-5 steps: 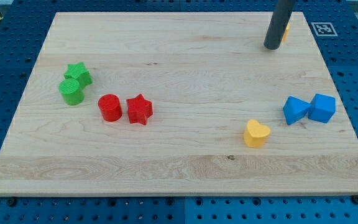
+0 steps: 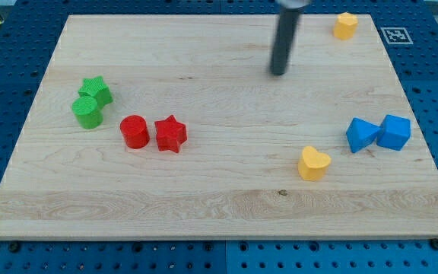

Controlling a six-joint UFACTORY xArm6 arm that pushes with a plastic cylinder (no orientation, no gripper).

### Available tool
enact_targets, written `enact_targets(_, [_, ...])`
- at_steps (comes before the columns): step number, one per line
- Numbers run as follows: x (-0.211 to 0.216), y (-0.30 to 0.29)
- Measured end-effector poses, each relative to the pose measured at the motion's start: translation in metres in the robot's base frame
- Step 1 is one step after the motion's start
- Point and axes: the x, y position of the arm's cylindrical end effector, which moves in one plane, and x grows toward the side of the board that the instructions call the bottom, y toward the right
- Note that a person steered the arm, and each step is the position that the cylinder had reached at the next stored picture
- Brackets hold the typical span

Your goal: Move the arm close to the yellow heart

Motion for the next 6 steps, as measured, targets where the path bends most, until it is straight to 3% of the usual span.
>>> enact_targets(1, [0.065, -0.048])
enact_targets(2, [0.159, -0.069])
enact_targets(3, [0.227, -0.059])
enact_targets(5, [0.229, 0.052])
enact_targets(6, [0.204, 0.098])
